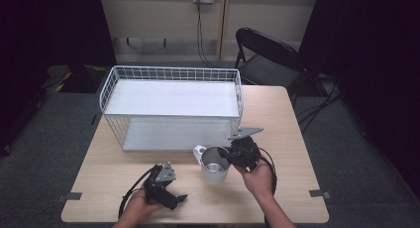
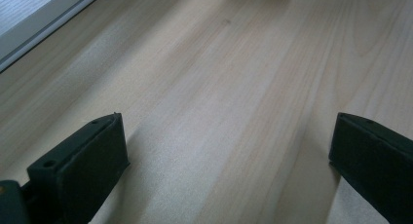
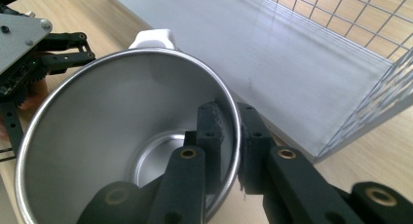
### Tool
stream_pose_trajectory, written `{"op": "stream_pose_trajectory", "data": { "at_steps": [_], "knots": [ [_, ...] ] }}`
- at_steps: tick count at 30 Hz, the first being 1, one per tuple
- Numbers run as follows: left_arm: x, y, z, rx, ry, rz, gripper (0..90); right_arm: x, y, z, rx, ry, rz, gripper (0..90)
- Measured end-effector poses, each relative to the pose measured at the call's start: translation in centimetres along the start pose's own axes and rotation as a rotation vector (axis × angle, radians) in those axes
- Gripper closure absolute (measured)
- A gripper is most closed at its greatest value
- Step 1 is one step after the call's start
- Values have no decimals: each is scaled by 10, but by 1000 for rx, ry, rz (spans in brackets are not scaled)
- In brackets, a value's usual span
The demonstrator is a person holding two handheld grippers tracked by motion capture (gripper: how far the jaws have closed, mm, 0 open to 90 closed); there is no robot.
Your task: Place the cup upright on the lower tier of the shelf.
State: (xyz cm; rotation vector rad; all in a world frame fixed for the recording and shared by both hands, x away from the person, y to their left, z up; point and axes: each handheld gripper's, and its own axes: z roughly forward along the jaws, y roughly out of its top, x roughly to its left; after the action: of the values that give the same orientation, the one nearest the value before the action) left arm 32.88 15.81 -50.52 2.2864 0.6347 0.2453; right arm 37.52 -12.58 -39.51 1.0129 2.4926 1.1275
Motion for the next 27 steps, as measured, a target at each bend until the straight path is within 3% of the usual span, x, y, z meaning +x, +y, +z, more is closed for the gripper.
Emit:
{"op": "stream_pose_trajectory", "data": {
  "at_steps": [11,27],
  "knots": [
    [0,0,0,0,0,0,0,4,11,10,-2,-3,-14,822],
    [0,0,0,0,0,0,0,3,19,24,-28,-44,18,822]
  ]
}}
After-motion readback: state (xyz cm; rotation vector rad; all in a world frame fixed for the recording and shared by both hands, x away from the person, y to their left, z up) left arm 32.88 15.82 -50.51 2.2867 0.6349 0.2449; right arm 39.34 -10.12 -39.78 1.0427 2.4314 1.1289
